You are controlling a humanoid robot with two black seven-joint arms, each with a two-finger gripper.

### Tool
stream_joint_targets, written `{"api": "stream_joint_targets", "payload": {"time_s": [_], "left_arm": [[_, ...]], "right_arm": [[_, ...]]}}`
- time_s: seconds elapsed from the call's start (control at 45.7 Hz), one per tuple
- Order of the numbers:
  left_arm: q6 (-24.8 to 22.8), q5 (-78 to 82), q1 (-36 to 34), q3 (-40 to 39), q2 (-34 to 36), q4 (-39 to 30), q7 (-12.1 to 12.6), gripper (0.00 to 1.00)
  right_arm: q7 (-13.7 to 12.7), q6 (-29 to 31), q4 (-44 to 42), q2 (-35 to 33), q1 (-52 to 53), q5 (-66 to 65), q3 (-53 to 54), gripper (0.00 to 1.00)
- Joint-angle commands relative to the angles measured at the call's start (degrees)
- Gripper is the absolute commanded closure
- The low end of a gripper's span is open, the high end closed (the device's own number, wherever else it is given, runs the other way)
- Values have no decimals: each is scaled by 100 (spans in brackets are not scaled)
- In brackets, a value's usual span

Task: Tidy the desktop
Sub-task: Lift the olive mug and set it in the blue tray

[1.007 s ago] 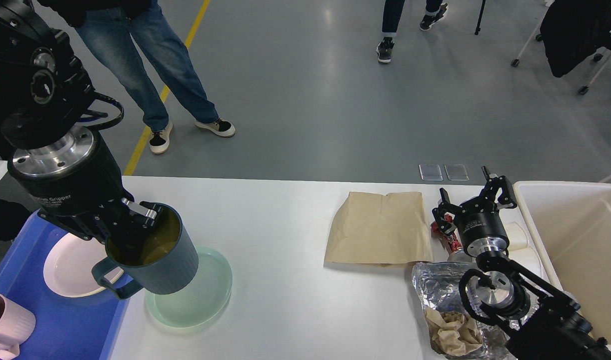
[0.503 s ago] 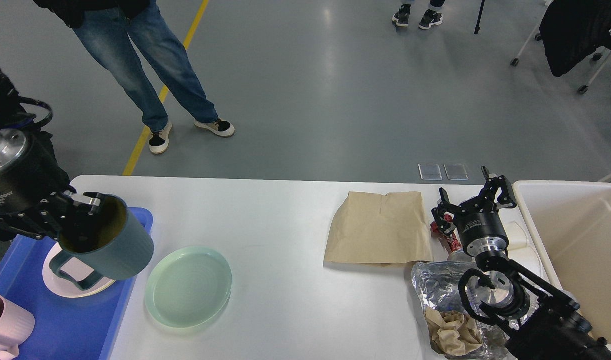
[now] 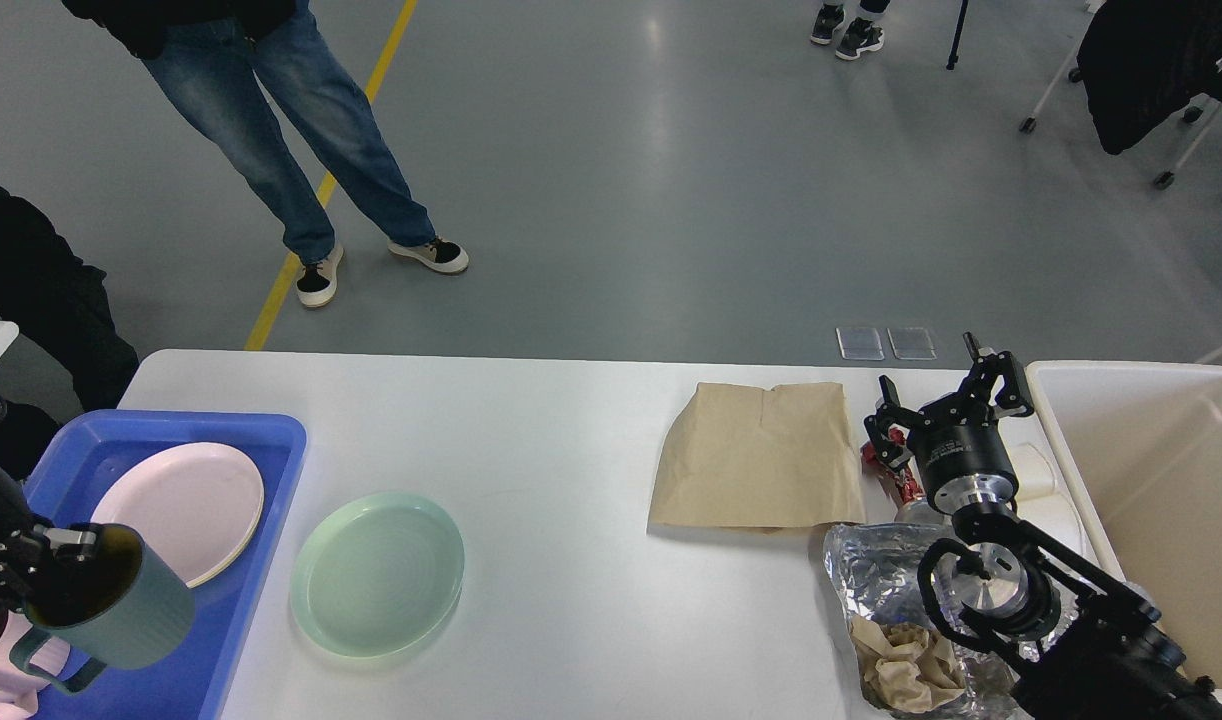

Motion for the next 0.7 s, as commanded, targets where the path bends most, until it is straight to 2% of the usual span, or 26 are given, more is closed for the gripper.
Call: {"api": "stream_joint_targets", "payload": {"time_s": [0.0,0.109,0.285,0.372,0.46,0.569,0.678], "left_arm": [[333,239,1008,-593,61,405,16,100],[650,301,1475,-814,70,616,60,100],[966,213,1827,-840,105,932,-36,100],[1011,195,2064,-936,105,1090,-63,100],[1002,151,2494,-1348,97,1336,-45,100],[1002,99,2618,-1508,97,1442,-63,98],[1011,-165,2627,-1517,70,1460,-45,91]], "right_arm": [[0,0,-1,0,1,0,0,0],[0,0,-1,0,1,0,0,0],[0,0,-1,0,1,0,0,0],[0,0,-1,0,1,0,0,0],[0,-8,-1,0,1,0,0,0],[0,0,-1,0,1,0,0,0],[0,0,-1,0,1,0,0,0]]}}
